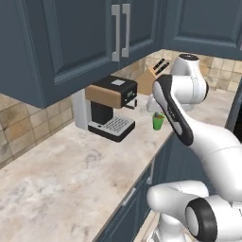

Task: Place the microwavable item in the microwave. Then, close the microwave door and press the start button.

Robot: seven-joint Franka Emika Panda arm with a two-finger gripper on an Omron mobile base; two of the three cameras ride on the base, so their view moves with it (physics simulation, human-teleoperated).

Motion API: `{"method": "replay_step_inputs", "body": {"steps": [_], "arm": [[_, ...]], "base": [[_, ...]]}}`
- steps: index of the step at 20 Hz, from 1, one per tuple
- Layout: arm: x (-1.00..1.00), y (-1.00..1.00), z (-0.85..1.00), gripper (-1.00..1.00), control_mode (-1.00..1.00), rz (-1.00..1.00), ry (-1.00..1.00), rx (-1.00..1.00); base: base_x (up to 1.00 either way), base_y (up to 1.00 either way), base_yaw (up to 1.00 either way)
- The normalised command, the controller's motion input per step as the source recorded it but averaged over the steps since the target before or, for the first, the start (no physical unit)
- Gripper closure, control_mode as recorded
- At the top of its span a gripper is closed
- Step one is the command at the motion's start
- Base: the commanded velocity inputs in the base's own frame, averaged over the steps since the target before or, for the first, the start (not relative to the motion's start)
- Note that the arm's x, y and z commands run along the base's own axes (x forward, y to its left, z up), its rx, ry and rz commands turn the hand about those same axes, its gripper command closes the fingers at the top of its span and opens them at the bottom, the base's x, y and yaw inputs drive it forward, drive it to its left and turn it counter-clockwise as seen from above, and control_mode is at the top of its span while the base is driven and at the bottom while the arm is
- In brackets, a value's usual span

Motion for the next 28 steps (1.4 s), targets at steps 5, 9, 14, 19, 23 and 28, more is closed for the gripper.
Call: {"method": "replay_step_inputs", "body": {"steps": [5, 9, 14, 19, 23, 28], "arm": [[0.54, -0.21, -0.04, -1.0, -1.0, 0.0, 0.04, 0.02], [1.0, -0.39, -0.32, -1.0, -1.0, 0.0, 0.14, 0.01], [0.96, -0.41, -0.64, -1.0, -1.0, 0.01, 0.18, -0.01], [0.89, -0.04, -0.77, -1.0, -1.0, 0.0, 0.09, -0.14], [0.85, 0.0, -0.47, -1.0, -1.0, 0.0, 0.03, -0.05], [0.64, 0.0, -0.25, -1.0, -1.0, 0.0, 0.0, 0.0]], "base": [[0.19, -0.01, 0.0], [0.0, 0.0, 0.0], [0.0, 0.0, 0.0], [0.0, 0.0, 0.0], [0.0, 0.0, 0.0], [0.0, 0.0, 0.0]]}}
